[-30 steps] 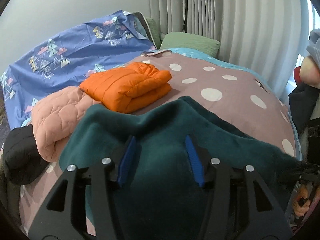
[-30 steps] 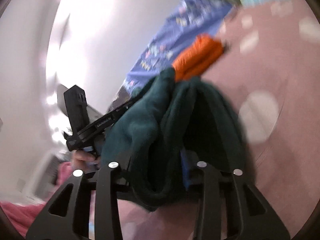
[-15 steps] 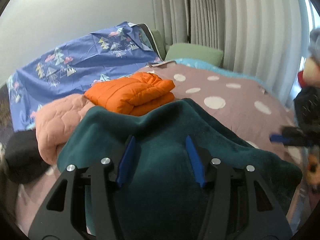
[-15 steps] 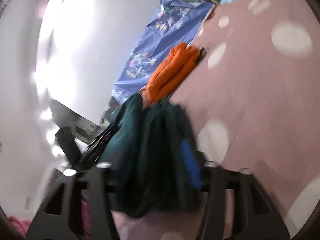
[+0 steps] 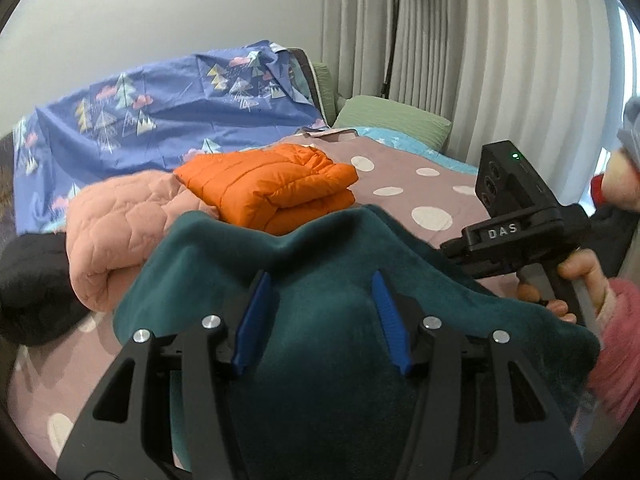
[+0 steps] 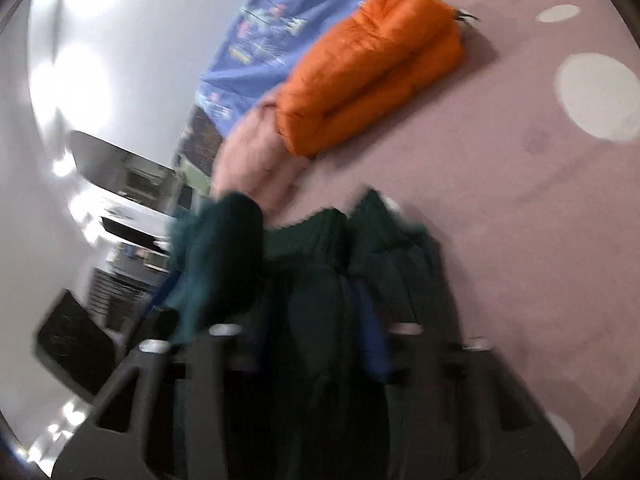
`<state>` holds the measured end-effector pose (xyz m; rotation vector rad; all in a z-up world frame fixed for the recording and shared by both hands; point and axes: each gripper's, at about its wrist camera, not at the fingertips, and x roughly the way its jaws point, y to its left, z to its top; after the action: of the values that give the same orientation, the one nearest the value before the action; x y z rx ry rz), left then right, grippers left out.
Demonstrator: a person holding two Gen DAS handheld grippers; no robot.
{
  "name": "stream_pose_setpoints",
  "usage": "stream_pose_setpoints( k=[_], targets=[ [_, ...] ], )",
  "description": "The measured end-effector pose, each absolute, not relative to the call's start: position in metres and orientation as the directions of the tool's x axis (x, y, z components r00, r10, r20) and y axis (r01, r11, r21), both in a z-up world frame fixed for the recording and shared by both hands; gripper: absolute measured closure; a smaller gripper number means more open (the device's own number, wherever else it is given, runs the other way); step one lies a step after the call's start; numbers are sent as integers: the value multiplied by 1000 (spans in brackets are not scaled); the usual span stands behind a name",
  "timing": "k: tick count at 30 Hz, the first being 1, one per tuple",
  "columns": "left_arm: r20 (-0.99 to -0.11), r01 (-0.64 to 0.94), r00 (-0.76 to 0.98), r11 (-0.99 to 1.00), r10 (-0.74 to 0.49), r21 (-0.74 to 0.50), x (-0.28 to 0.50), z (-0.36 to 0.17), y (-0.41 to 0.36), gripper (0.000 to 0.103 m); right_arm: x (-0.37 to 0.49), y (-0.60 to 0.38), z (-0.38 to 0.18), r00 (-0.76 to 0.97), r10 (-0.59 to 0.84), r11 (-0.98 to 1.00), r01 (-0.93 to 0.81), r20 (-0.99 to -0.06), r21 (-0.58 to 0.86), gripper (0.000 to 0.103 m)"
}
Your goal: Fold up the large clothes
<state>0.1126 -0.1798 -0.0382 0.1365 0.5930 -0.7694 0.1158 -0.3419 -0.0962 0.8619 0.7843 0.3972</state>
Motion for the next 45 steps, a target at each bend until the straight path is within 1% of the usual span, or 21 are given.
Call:
stream_pose_setpoints(
  k=[3,5,7,9,10,11,12,14,16,18,21,23,24,25,26,28,30,35,38,43,45],
  targets=[
    [-522,711,520,681,-677,-174,113,-23,-178,47,89,-328,-45,769,520,719,-160,-371,676,85],
    [-514,739,484,645,-708,-193,110,-17,-185,42,76,-325,-33,805,453,791,-164,-384,590,85],
    [-575,758,479,643,-663,-109,106,-20,-211,40,77,-335,-50,787,404,824,-92,-466,559,84],
    [-668,756,502,653,-549,32,105,-35,-245,40,91,-345,-92,698,333,860,52,-635,508,80],
    [-721,756,515,642,-464,127,106,-50,-269,40,89,-350,-109,683,321,851,96,-656,516,70],
    [-735,757,523,632,-431,169,106,-55,-280,40,85,-354,-116,697,321,830,119,-641,545,65],
    [-747,754,536,622,-394,213,105,-59,-289,39,72,-359,-114,711,318,818,128,-627,560,65],
    [-751,748,550,616,-366,248,103,-60,-294,39,50,-362,-101,744,252,841,148,-619,520,65],
    [-745,746,553,620,-372,244,103,-61,-289,39,11,-360,-75,812,155,863,166,-563,477,64],
    [-745,746,545,628,-386,221,105,-60,-283,39,-26,-343,-53,859,226,856,50,-460,514,65],
    [-753,744,546,626,-368,234,106,-60,-289,39,-66,-307,-40,875,293,875,-83,-385,477,65],
    [-758,741,551,622,-350,252,107,-60,-295,39,-70,-285,-52,856,226,913,-20,-466,407,65],
    [-760,741,550,622,-346,253,108,-61,-296,39,-62,-278,-74,811,145,933,78,-567,351,67],
    [-764,743,544,623,-348,245,109,-61,-296,38,-56,-276,-94,776,89,937,147,-624,317,61],
    [-765,744,539,625,-352,236,109,-61,-297,38,-53,-282,-117,775,141,897,163,-616,410,57],
    [-753,740,554,624,-354,251,105,-60,-297,38,-49,-292,-128,790,212,808,189,-575,558,49],
    [-722,740,565,633,-400,228,98,-50,-286,37,-48,-295,-126,789,235,785,190,-567,590,48],
    [-645,709,598,689,-476,148,74,-17,-235,32,-49,-279,-110,787,118,865,218,-606,451,48],
    [-612,715,595,690,-521,108,52,-7,-201,32,-45,-277,-112,790,86,875,231,-607,426,48],
    [-632,732,591,662,-502,160,30,-35,-183,37,-44,-274,-110,788,22,904,247,-615,349,48],
    [-626,729,592,669,-507,147,31,-39,-185,38,-62,-270,-99,790,-14,915,257,-613,310,52]
  ],
)
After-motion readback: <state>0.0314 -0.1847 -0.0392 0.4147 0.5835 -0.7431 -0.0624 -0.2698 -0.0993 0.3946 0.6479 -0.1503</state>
